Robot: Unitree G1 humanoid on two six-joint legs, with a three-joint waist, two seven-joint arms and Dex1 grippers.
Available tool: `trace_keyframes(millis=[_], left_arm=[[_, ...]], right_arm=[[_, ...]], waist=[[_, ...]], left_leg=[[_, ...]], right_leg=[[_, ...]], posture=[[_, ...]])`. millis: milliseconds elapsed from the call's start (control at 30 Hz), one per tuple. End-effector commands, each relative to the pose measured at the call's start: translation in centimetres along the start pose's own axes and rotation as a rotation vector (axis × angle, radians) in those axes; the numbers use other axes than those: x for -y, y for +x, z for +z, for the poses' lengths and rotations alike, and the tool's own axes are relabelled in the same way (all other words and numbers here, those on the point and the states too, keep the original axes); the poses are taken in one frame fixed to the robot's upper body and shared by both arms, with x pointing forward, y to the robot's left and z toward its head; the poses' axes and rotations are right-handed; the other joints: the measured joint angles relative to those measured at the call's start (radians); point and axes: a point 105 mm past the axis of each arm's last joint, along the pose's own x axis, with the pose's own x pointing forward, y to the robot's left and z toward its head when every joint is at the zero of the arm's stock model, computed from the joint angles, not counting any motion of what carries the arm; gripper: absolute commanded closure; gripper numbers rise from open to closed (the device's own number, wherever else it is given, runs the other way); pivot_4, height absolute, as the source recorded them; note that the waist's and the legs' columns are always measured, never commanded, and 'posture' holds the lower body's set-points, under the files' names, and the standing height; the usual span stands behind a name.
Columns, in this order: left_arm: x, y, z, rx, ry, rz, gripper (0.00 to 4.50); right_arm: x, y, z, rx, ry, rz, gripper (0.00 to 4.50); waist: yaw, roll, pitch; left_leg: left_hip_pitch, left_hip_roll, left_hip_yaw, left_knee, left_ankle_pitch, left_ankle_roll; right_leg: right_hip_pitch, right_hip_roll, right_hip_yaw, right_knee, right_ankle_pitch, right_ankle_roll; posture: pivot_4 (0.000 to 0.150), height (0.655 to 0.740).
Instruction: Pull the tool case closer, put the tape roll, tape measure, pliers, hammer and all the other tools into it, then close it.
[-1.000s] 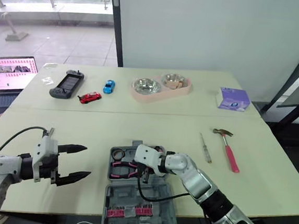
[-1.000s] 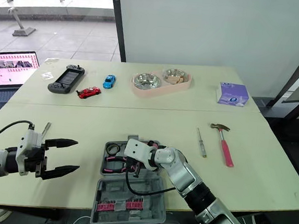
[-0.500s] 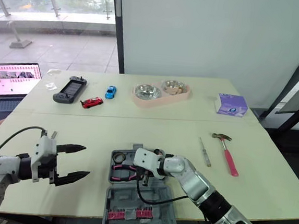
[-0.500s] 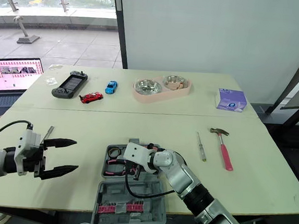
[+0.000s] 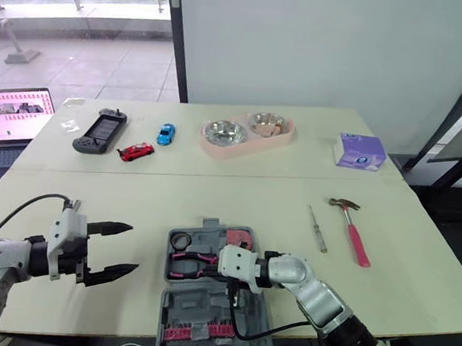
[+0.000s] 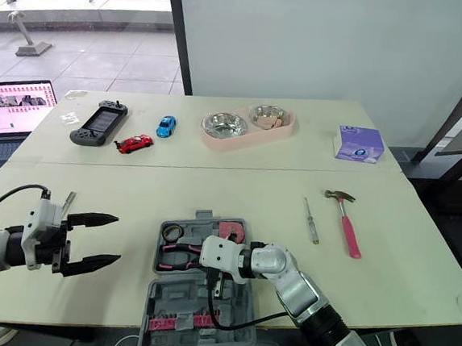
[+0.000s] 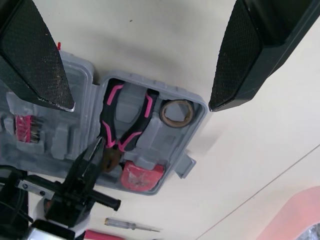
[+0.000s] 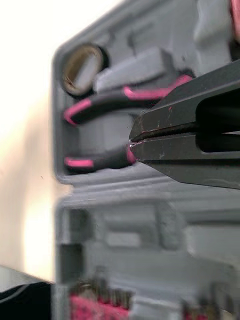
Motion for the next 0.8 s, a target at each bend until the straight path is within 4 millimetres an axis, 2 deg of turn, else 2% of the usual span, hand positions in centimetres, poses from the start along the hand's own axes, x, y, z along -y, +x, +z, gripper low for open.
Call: trace_keyframes(millis=[33, 133, 300, 433, 533, 600, 633, 733, 800], left_arm=[[-0.3, -0.6, 0.9, 0.019, 0.030, 0.019, 0.00], [-0.2, -0.7, 0.8, 0.013, 0.029, 0.018, 0.00], [-0.1, -0.7, 0.8, 0.013, 0.030, 0.019, 0.00], [-0.1, -0.7, 0.9, 0.012, 0.031, 0.019, 0.00], [-0.1, -0.7, 0.9, 0.011, 0.031, 0.020, 0.00], [0.0, -0.7, 0.9, 0.011, 0.032, 0.020, 0.00], [0.0, -0.6, 0.9, 0.011, 0.031, 0.020, 0.00], [0.0, -0.6, 1.0, 0.012, 0.030, 0.019, 0.00], [0.0, -0.6, 1.0, 0.013, 0.030, 0.018, 0.00]], right_arm=[[0.7, 0.3, 0.2, 0.003, -0.001, -0.040, 4.45], [0.6, 0.5, 0.0, -0.001, 0.028, -0.037, 4.45], [0.2, 0.5, -2.3, -0.137, 0.048, -0.007, 4.45], [-1.0, -0.2, -5.5, -0.311, 0.077, 0.057, 4.45], [-1.4, -0.3, -5.6, -0.326, 0.106, 0.079, 4.45], [-1.0, 0.0, -4.3, -0.272, 0.101, 0.069, 4.45], [-0.6, 0.3, -2.9, -0.208, 0.092, 0.063, 4.45], [1.0, 0.5, 2.9, 0.065, 0.078, 0.022, 4.45], [2.2, 0.4, 5.0, 0.153, 0.061, -0.027, 4.45]], waist=[[0.000, 0.000, 0.001], [0.001, 0.000, 0.001], [0.000, 0.000, 0.001], [0.000, 0.000, 0.000], [0.001, 0.000, 0.000], [0.002, 0.000, 0.000], [0.003, 0.000, 0.000], [0.003, -0.001, 0.001], [0.001, -0.001, 0.006]], left_leg=[[0.000, 0.000, 0.000, 0.000, 0.000, 0.000], [0.000, 0.000, 0.000, 0.000, 0.000, 0.000], [0.002, 0.000, 0.000, 0.001, 0.000, 0.000], [0.003, 0.000, 0.000, 0.001, 0.000, 0.000], [0.004, 0.000, -0.001, 0.001, 0.000, 0.000], [0.004, 0.000, -0.001, 0.001, 0.000, 0.000], [0.004, 0.000, -0.001, 0.001, 0.000, 0.000], [0.003, 0.000, -0.001, 0.001, 0.000, 0.000], [0.001, 0.000, -0.001, 0.001, 0.000, 0.000]], right_leg=[[0.000, 0.000, 0.000, 0.000, 0.000, 0.000], [0.000, 0.000, 0.000, 0.000, 0.000, -0.001], [0.002, 0.000, 0.000, 0.000, 0.000, -0.004], [0.003, 0.000, 0.000, 0.000, 0.000, -0.005], [0.004, 0.000, 0.000, 0.000, -0.001, -0.005], [0.004, 0.000, 0.000, 0.000, -0.001, -0.005], [0.005, 0.000, 0.000, 0.000, -0.001, -0.005], [0.004, 0.000, 0.000, 0.000, -0.001, -0.004], [0.002, 0.000, 0.000, 0.000, 0.001, -0.002]], posture=[[0.150, 0.7360], [0.150, 0.7360], [0.150, 0.7360], [0.150, 0.7360], [0.150, 0.7360], [0.150, 0.7360], [0.150, 0.7360], [0.150, 0.7360], [0.150, 0.7360]])
